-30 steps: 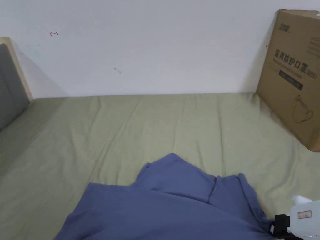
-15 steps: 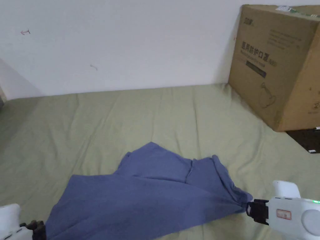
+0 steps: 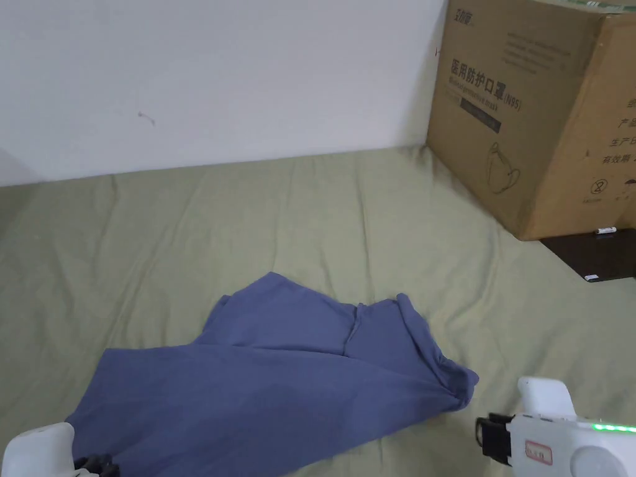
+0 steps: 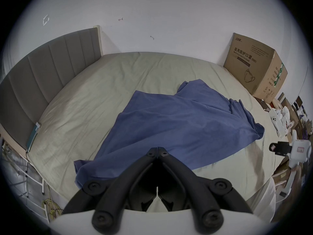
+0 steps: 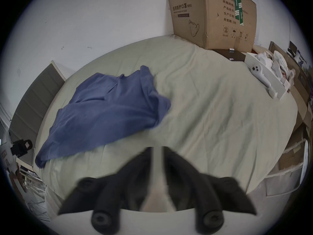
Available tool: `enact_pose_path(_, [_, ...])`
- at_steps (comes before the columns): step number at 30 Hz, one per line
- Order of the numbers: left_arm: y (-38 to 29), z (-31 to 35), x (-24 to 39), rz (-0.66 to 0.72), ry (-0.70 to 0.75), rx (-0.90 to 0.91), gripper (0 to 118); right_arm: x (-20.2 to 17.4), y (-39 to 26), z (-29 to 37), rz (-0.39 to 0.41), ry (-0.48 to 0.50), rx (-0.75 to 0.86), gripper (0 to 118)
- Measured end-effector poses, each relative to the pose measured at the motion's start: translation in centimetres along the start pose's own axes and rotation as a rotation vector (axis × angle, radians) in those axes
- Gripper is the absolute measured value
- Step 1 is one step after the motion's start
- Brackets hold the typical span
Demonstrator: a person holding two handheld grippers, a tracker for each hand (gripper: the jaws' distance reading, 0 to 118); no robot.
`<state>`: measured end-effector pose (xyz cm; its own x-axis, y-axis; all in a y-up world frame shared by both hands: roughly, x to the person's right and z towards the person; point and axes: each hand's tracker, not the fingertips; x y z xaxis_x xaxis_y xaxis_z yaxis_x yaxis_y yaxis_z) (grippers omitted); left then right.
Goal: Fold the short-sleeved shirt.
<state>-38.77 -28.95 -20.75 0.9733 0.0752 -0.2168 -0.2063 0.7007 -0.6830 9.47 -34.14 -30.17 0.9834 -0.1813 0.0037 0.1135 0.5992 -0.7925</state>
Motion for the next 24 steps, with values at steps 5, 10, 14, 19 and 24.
enact_pose_path(5, [0.5, -2.0, 0.3, 0.001, 0.017, -0.027, 0, 0.0, 5.1, -5.5, 0.122, -0.065, -0.024, 95])
enact_pose_path(10, [1.0, -3.5, 0.1, 0.040, 0.002, -0.060, 0, 0.3, 7.5, -9.7, 0.130, -0.051, -0.116, 64])
enact_pose_path(14, [1.3, -4.0, 0.2, 0.011, 0.036, -0.071, 0, 0.5, 7.3, -10.8, 0.148, -0.058, -0.106, 3])
enact_pose_path(19, [2.1, -4.8, -0.5, 0.022, 0.046, -0.076, 0, -0.1, 7.0, -10.2, 0.172, -0.043, -0.110, 3])
enact_pose_path(24, [5.6, -6.4, -1.1, 0.017, 0.037, -0.040, 0, 0.1, 7.9, -9.3, 0.137, 0.000, -0.093, 3])
